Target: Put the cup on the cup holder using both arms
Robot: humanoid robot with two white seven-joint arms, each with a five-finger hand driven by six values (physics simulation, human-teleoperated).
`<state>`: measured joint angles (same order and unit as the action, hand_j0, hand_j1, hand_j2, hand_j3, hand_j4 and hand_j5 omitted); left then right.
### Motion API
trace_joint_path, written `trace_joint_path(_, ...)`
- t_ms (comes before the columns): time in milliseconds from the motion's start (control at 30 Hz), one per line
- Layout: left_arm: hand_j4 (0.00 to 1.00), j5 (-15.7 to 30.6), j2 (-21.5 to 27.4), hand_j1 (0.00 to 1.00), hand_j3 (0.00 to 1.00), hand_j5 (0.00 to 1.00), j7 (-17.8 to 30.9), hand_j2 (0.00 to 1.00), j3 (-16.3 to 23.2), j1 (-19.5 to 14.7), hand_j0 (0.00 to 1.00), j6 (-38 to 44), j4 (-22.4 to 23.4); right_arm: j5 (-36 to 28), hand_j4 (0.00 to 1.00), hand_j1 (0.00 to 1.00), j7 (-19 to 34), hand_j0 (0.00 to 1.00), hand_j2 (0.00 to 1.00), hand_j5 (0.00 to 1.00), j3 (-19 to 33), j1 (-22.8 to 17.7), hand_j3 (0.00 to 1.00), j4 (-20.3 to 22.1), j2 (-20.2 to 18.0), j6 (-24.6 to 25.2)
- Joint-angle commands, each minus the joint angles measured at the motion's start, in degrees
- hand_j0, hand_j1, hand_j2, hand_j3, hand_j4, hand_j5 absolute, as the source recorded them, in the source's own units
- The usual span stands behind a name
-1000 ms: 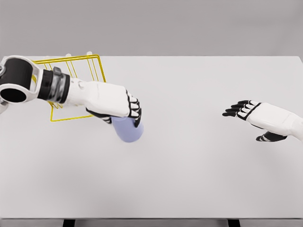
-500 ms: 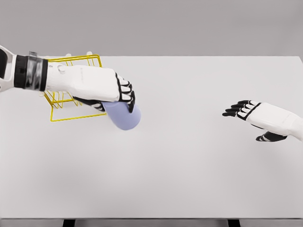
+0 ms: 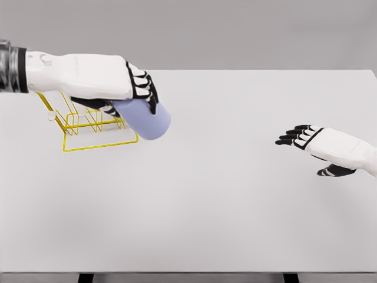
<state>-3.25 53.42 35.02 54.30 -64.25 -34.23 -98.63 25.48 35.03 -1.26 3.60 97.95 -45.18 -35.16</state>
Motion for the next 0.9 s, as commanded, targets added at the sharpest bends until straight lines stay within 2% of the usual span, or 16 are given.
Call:
trace_joint_path(0, 0.45, 1.05, 0.90, 0.45, 0.45, 0.45, -0.02, 0.45, -0.95, 0.00, 0.45, 0.13, 0.02, -0.34, 1.00, 1.00, -0.03, 1.00, 1.00, 1.00, 0.03, 0.00, 1.00, 0.05, 0.00, 0.16)
trace_joint_path(467, 0.45, 1.58, 3.18, 0.45, 0.45, 0.45, -0.02, 0.45, -1.83, -0.18, 0.45, 1.00, 1.07, -0.34, 1.00, 1.00, -0.03, 1.00, 1.00, 1.00, 0.03, 0.00, 1.00, 0.05, 0.00, 0.16)
trace_joint_path(567, 0.45, 1.58, 4.41, 0.45, 0.45, 0.45, -0.02, 0.45, -3.32, 0.09, 0.45, 1.09, 1.16, -0.34, 1.00, 1.00, -0.03, 1.00, 1.00, 1.00, 0.03, 0.00, 1.00, 0.05, 0.00, 0.16)
trace_joint_path(867, 0.45, 1.32, 4.67, 0.45, 0.45, 0.45, -0.02, 0.45, -3.15, 0.53, 0.45, 1.09, 5.29, -0.34, 1.00, 1.00, -0.03, 1.00, 1.00, 1.00, -0.06, 0.00, 1.00, -0.04, -0.08, 0.16)
